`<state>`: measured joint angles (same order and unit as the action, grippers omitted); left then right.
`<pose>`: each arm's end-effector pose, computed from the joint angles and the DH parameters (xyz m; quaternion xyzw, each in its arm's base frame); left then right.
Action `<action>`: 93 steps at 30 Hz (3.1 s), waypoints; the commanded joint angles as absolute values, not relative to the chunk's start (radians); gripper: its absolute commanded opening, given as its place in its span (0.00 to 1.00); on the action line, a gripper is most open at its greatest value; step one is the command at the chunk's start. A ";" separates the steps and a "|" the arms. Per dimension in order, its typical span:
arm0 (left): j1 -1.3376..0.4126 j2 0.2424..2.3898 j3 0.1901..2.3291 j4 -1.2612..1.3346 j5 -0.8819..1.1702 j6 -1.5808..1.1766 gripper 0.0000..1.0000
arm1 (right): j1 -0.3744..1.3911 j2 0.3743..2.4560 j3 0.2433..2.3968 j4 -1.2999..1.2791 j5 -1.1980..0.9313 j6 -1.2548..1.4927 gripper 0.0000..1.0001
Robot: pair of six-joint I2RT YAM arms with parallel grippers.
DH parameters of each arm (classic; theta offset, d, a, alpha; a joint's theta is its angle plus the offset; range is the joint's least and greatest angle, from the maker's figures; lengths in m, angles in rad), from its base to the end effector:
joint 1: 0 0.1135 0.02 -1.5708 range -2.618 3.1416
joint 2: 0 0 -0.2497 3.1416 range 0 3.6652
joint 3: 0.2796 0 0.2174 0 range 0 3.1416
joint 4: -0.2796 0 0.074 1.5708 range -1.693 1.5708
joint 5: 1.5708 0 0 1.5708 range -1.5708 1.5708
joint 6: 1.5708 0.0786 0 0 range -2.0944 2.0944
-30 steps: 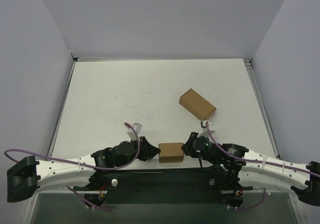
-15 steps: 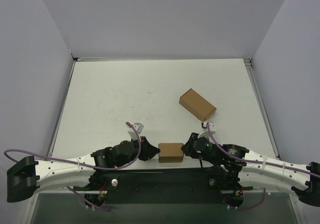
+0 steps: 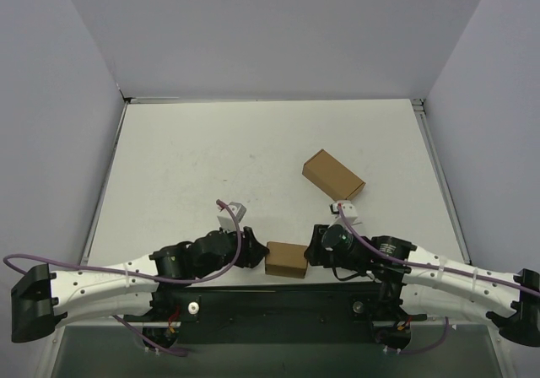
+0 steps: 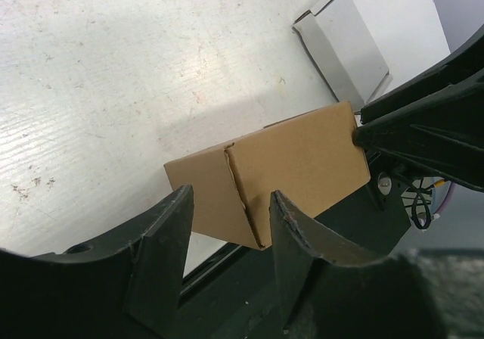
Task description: Fold the paper box
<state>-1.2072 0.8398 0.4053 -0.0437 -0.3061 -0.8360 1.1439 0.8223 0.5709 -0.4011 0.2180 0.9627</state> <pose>0.0934 -0.1788 0.1973 0.0780 0.8446 -0.3700 0.3791 0.0930 0.1633 0.2111 -0.0326 0.8918 0.3346 0.3027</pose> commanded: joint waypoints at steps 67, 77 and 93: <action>-0.959 0.953 0.293 0.400 -0.159 -0.448 0.35 | 0.982 1.160 0.629 0.251 0.046 0.621 0.21; -1.221 0.781 0.074 0.505 -0.345 -0.434 0.37 | 1.236 1.031 0.447 0.258 0.285 0.630 0.22; -1.312 0.704 0.055 0.368 -0.328 -0.571 0.66 | 1.286 0.805 0.324 0.112 0.307 0.773 0.72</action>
